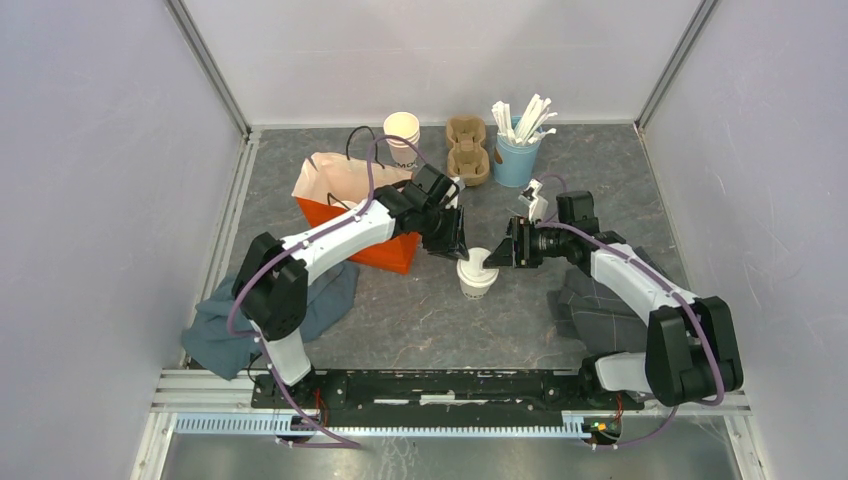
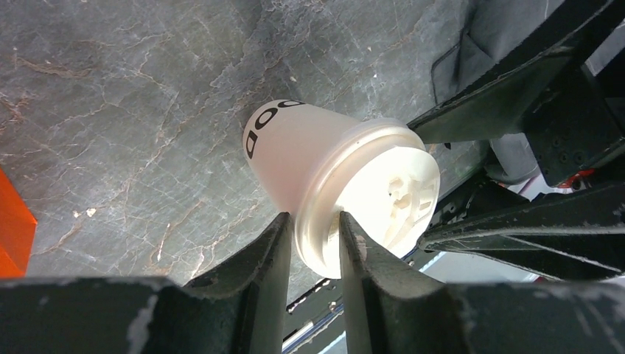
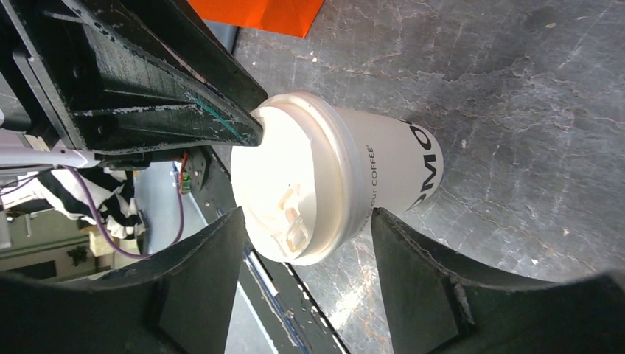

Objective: Pack the takeout coffee
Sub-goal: Close the cup lid on the coffee cup.

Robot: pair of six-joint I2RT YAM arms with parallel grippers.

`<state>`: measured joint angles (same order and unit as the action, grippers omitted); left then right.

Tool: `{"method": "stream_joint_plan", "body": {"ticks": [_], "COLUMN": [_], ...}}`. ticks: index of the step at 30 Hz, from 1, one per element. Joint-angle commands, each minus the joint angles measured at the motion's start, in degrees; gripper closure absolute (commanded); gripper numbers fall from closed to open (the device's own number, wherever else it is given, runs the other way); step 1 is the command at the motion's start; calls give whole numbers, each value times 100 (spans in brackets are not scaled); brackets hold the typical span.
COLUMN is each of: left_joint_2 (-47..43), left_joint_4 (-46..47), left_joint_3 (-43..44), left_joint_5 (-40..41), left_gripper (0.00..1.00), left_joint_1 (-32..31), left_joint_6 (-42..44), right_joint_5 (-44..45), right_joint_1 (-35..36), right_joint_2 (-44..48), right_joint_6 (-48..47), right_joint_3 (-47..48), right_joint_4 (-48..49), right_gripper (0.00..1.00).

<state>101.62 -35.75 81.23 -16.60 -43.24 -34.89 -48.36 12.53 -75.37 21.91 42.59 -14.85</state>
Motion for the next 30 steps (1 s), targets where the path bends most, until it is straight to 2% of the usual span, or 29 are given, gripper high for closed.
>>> {"method": "stream_joint_plan", "body": {"ticks": [1,8,13,16,20,23,27,30], "left_joint_2": [-128,-212,-464,-586,-466,-379,-317,-280], "left_joint_4": [25,-44,106,296,311,295,195,191], "left_joint_3": [-234,-529,-1234,-1451,-1246,-1111,-1066,-1136], "left_joint_5": [105,309,489,384,298,265,301,290], "left_gripper": [66,70,71,71,71,71,71,71], "left_joint_1": [-9,-8,-9,-13,-21,-51,-61,-70], "left_joint_6": [33,12,-91,-88,-54,-30,32,33], "right_joint_5": [-301,-177,-174,-261,-308,-554,-314,-114], "right_joint_1": [8,-8,-184,-200,-202,-169,-180,-240], "right_joint_2": [-135,-216,-335,-305,-18,57,-53,-297], "right_joint_6": [238,355,252,288,371,583,405,541], "right_joint_3": [-68,-486,-1076,-908,-265,-329,-727,-1207], "right_joint_4": [746,1203,1442,1338,1001,1160,1267,1874], "right_gripper": [34,38,38,38,31,28,31,37]}}
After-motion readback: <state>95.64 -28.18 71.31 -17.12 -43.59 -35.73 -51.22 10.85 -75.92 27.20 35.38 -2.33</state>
